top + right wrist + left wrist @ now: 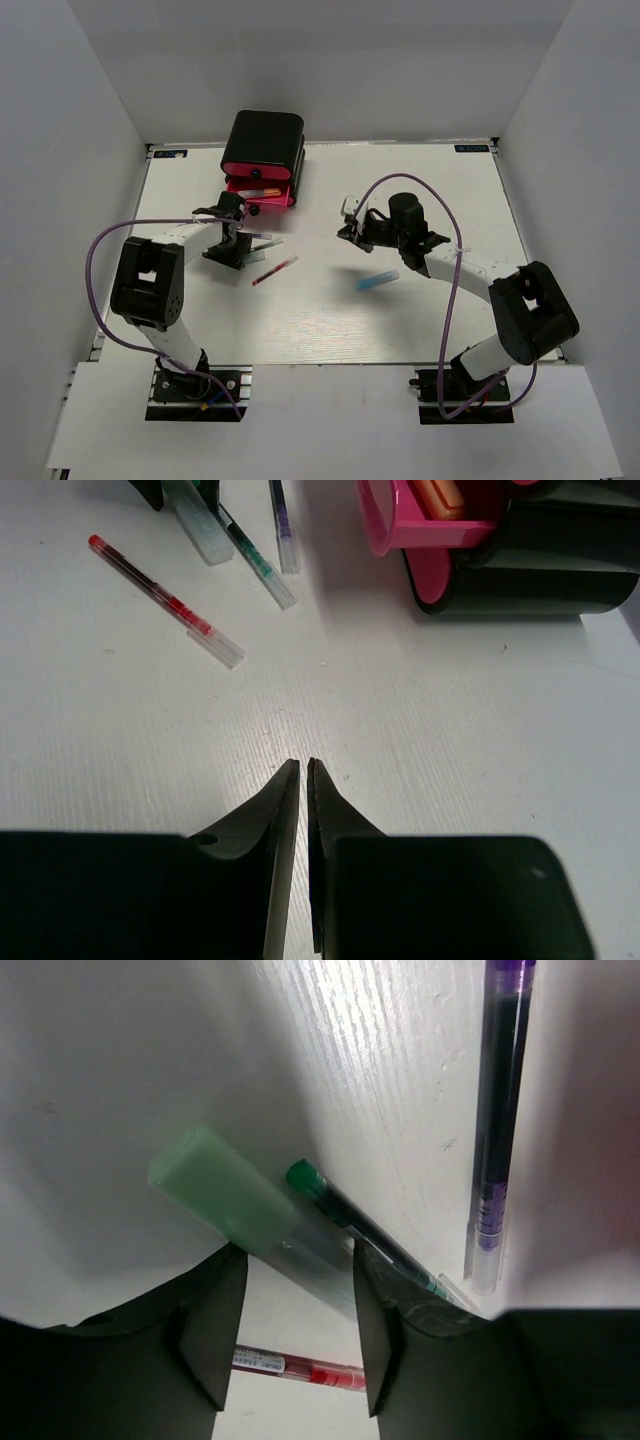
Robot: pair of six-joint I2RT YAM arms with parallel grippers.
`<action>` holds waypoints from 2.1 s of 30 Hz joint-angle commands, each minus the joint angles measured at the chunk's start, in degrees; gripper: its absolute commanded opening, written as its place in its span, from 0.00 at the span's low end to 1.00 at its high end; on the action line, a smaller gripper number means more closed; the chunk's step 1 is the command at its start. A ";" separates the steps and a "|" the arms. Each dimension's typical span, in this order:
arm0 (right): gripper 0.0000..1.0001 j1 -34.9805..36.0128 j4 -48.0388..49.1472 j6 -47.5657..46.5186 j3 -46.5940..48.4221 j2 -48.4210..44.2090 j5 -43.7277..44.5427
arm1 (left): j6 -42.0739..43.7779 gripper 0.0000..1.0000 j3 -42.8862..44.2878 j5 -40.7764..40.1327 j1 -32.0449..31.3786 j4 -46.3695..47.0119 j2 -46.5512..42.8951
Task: Sort the stationery into containers
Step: Move the stationery to the center of the board, then pick up the stationery from the center of the board, then place the stationery in the drawer.
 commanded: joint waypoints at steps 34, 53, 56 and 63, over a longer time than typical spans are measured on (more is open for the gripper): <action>0.14 -0.42 2.38 1.17 -0.93 -2.72 -2.07 | 10.10 0.08 10.49 7.19 -0.39 -7.22 -7.76; 0.14 -0.51 2.47 0.46 -2.78 -3.69 -1.63 | 3.86 0.05 24.22 7.73 0.14 0.68 -3.39; 0.14 -0.68 2.65 0.47 -3.30 -3.86 -1.81 | 3.33 0.05 26.86 7.20 0.14 0.69 -2.50; 0.14 -0.59 2.56 0.73 -3.66 -4.30 -1.90 | 2.27 0.10 29.32 5.61 0.14 1.21 1.18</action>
